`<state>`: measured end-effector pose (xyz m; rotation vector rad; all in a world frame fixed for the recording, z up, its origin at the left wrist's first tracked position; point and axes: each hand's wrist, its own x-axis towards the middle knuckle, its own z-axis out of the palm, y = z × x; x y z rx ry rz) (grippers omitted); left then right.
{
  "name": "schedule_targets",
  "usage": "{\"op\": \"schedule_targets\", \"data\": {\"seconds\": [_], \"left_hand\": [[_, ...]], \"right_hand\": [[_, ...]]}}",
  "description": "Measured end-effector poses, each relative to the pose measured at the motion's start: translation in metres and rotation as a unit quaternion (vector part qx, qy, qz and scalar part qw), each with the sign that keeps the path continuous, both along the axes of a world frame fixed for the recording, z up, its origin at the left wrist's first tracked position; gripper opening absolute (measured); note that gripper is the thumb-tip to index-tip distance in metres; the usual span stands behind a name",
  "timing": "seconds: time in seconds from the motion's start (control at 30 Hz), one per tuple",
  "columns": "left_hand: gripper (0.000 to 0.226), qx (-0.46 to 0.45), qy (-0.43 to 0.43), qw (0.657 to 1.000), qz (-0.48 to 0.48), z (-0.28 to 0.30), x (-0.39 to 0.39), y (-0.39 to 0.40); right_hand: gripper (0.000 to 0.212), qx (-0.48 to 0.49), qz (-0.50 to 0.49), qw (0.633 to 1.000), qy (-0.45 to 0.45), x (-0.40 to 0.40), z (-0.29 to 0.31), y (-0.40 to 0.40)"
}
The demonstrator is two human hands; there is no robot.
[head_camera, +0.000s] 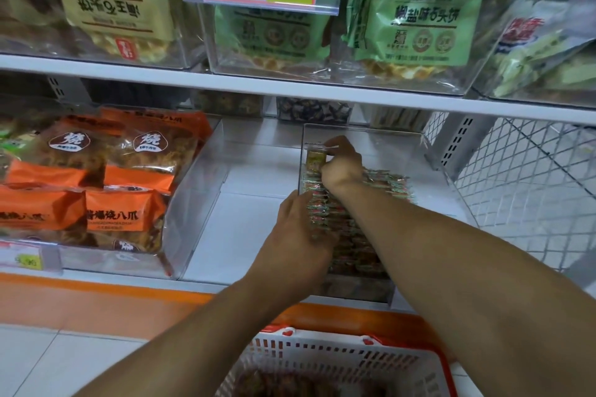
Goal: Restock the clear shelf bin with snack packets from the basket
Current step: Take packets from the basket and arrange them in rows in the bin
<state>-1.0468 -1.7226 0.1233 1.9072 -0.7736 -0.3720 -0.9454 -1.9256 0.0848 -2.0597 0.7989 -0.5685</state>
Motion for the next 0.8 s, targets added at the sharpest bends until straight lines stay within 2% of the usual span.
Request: {"op": "schedule_targets", "data": {"seconds": [0.07, 0.17, 0.3, 0.37, 0.4, 0.47, 0.53, 0.57, 0.6, 0.67, 0.73, 0.77, 0.8], "left_hand": [[0.048, -0.001, -0.005, 1.0, -0.005, -0.001, 0.001, 0.002], [0.045, -0.003, -0.027, 1.0, -0.008, -0.001, -0.001, 0.006], [0.058, 0.024, -0.135, 0.99, 0.018, 0.009, -0.014, 0.016], [0.046, 0.014, -0.207, 0.977, 0.04, 0.017, -0.023, 0.022], [0.034, 0.012, -0.229, 0.973, 0.04, 0.021, -0.029, 0.026], [0.01, 0.036, -0.207, 0.978, -0.002, 0.02, -0.038, 0.035], [0.01, 0.144, -0.152, 0.975, -0.071, 0.003, -0.045, 0.048], [0.007, 0.227, -0.128, 0.959, -0.109, -0.011, -0.048, 0.055], [0.012, 0.32, -0.119, 0.929, -0.141, -0.028, -0.051, 0.062], [0.028, 0.467, -0.094, 0.85, -0.225, -0.069, -0.06, 0.076], [0.019, 0.538, -0.02, 0.791, -0.291, -0.113, -0.068, 0.084], [0.012, 0.564, 0.01, 0.769, -0.3, -0.132, -0.073, 0.091], [0.012, 0.588, 0.004, 0.745, -0.315, -0.151, -0.076, 0.098]], "right_hand": [[0.029, 0.016, 0.012, 1.0, 0.02, 0.004, -0.002, 0.0], [0.042, 0.021, 0.03, 0.997, 0.069, 0.009, -0.002, -0.002], [0.052, 0.023, 0.018, 0.999, 0.039, 0.0, 0.009, -0.007], [0.049, 0.001, 0.004, 1.0, 0.015, -0.012, 0.02, -0.003], [0.045, -0.02, -0.012, 1.0, -0.004, -0.021, 0.027, 0.002], [0.038, -0.047, -0.045, 0.992, -0.104, -0.043, 0.042, 0.022], [0.029, -0.066, -0.026, 0.961, -0.268, -0.082, 0.051, 0.054], [0.028, -0.082, 0.004, 0.934, -0.348, -0.105, 0.049, 0.074], [0.028, -0.091, 0.036, 0.909, -0.405, -0.129, 0.041, 0.095], [0.026, -0.102, 0.107, 0.899, -0.413, -0.17, 0.005, 0.138], [0.021, -0.094, 0.156, 0.935, -0.305, -0.202, -0.052, 0.171], [0.018, -0.077, 0.177, 0.961, -0.199, -0.218, -0.087, 0.181], [0.016, -0.047, 0.207, 0.975, -0.069, -0.234, -0.124, 0.183]]}}
